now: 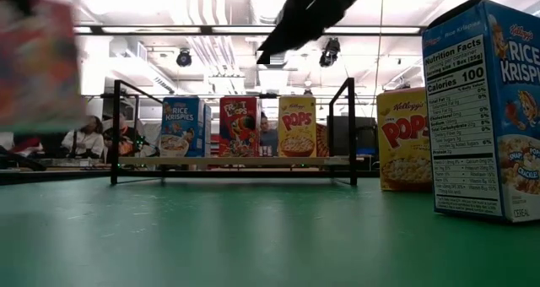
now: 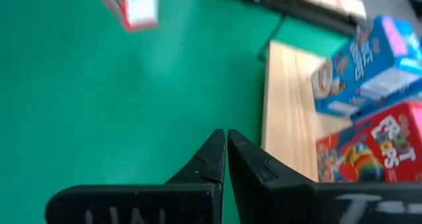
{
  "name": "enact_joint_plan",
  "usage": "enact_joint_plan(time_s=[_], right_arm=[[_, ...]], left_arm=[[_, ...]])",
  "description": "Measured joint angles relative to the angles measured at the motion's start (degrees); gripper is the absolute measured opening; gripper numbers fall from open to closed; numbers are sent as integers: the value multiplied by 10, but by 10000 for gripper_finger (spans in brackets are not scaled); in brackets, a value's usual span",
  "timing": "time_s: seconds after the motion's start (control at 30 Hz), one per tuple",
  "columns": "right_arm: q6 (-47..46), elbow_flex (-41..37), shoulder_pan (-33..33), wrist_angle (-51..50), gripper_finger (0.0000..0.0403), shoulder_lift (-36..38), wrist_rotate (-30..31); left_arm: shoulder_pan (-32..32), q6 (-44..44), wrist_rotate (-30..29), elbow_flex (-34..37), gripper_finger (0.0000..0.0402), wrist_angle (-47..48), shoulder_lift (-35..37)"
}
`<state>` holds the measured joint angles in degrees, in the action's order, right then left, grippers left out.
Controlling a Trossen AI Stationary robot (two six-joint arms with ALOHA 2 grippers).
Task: Stack cereal on shelf
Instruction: Put the red cereal box on the shelf aligned with the other red cereal box
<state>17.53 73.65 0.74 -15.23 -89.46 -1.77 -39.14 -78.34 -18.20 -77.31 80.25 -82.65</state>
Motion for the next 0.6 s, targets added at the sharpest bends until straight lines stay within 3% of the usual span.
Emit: enact_joint_plan(time_s=[0.13,0.3,0.6], right_arm=[[-3,-72,0,76,9,52,-18],[-21,-131,0,113,9,108,-18],[-36,-205,-14,171,9,181,-17]], left_arm=[[43,162,-76,-64,171,3,0],[113,364,-125,-114,171,-4,0],[240,700,-108,-107,171,-135,0]])
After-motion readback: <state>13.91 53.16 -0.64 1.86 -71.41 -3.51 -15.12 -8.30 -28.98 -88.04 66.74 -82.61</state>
